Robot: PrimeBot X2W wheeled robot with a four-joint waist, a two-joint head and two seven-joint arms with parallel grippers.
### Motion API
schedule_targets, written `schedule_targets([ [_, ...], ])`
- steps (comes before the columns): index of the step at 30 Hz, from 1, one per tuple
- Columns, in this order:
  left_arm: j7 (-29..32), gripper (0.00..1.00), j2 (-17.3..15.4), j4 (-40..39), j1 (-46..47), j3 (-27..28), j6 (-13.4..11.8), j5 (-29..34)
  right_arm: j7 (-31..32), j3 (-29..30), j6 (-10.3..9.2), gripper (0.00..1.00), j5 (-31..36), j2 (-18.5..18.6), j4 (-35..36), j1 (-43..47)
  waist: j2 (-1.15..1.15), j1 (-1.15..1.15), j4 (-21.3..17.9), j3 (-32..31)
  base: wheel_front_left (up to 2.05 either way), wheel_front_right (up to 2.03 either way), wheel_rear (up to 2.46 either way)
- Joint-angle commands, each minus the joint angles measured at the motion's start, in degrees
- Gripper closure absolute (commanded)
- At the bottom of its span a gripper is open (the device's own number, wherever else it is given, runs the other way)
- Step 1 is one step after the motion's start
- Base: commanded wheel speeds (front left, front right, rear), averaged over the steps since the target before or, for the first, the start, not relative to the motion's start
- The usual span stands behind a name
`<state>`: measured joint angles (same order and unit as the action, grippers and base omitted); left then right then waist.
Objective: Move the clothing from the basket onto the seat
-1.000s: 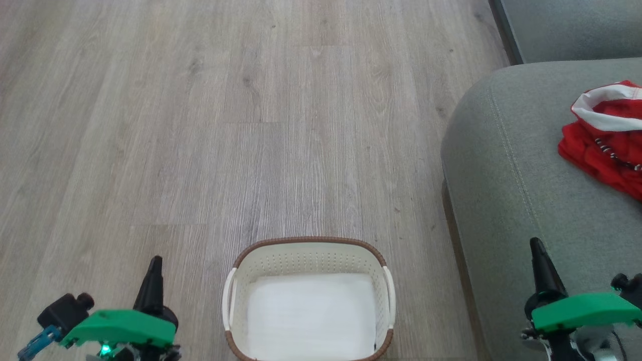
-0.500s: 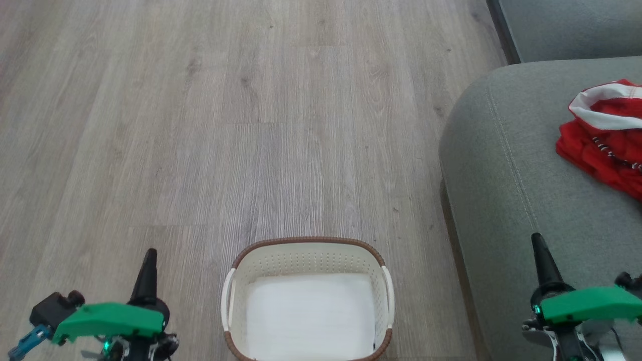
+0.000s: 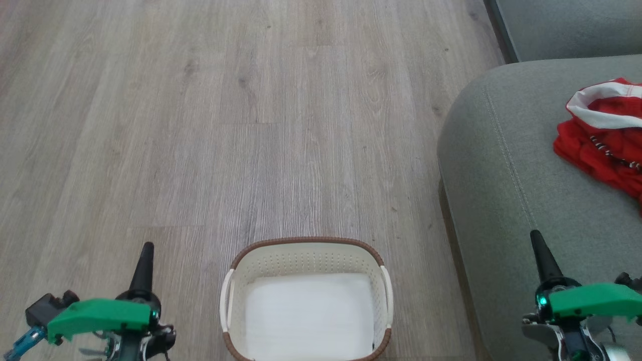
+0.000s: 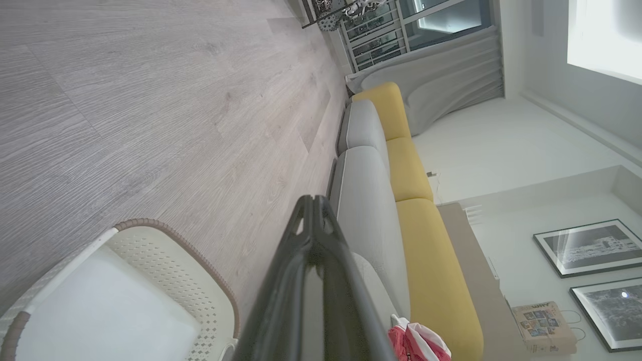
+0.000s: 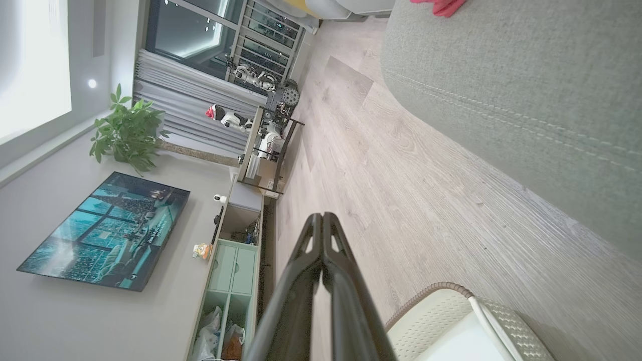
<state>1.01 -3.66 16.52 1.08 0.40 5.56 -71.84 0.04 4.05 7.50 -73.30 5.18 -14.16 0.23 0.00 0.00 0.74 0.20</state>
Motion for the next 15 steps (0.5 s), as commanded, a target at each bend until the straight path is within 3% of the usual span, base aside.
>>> schedule_targets([
  [1,0.3,1.00,-0.4,-2.0,3.1,1.8,0.5,-1.2,0.4,-0.3,0.00,1.00,-1.3,-0.1,1.6,-3.5,0.00,0.00,0.0,0.0,0.00,0.00,0.00],
  [15,2.6,1.00,0.1,-2.2,4.0,3.7,1.1,-9.6,2.7,0.5,-0.01,1.00,-9.4,-0.8,1.0,-4.7,0.00,0.00,-0.3,0.0,0.00,0.00,0.00],
])
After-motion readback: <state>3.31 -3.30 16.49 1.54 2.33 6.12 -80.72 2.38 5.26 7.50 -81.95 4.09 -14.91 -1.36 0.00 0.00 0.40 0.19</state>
